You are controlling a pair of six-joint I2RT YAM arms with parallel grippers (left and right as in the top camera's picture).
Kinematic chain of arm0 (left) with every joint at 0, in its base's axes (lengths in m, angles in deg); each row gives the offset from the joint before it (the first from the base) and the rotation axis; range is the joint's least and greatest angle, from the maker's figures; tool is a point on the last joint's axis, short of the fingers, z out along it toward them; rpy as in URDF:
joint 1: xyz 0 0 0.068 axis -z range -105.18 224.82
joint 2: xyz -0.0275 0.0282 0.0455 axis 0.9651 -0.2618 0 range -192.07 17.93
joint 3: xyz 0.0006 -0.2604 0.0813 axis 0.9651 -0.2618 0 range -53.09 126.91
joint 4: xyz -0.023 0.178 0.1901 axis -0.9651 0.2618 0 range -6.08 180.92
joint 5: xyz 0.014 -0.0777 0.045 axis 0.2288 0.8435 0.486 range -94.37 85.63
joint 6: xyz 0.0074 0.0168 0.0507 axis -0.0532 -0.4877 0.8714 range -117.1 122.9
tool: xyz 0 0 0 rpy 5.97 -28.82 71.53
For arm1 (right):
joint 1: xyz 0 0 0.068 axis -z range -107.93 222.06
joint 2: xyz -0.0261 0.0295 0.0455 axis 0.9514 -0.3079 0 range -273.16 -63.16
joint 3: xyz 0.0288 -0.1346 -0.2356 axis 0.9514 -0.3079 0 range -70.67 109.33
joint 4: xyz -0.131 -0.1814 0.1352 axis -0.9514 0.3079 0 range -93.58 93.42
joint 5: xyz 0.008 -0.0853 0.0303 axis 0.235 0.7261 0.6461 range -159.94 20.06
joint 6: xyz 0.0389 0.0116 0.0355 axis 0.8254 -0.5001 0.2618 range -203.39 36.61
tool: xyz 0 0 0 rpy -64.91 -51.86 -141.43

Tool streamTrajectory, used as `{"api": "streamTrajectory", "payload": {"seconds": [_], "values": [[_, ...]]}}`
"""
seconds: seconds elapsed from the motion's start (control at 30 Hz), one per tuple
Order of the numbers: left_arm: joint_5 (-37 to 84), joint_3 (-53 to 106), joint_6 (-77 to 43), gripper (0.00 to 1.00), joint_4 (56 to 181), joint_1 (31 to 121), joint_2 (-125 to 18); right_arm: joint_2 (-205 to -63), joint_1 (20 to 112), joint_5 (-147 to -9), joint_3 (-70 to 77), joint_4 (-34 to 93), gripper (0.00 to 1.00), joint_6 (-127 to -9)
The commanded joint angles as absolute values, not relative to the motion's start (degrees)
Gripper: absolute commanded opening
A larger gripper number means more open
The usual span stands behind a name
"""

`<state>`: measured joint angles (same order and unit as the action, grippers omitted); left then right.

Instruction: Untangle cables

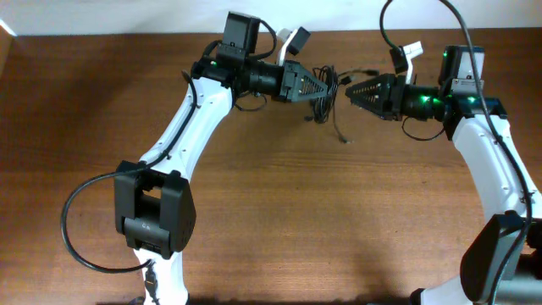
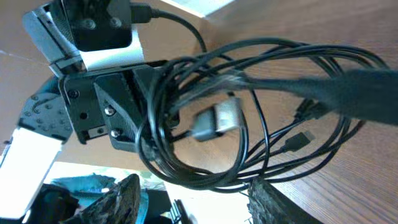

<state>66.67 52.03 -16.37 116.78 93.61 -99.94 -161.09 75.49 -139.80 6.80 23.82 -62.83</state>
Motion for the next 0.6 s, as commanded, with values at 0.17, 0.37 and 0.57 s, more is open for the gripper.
{"api": "streamTrajectory", "payload": {"seconds": [0.17, 0.37, 0.57], "values": [[64.77, 51.99, -23.47, 0.0, 117.83, 94.2, -98.76, -159.96, 68.21, -126.19, 7.41, 22.68, 0.49, -61.87], [57.05, 51.99, -27.96, 0.0, 123.23, 94.2, -98.76, -159.96, 67.42, -127.1, 7.41, 22.11, 0.49, -61.91], [50.93, 51.99, -31.43, 0.0, 128.43, 94.22, -98.76, -160.0, 64.84, -117.99, 7.39, 24.01, 0.58, -62.11]]}}
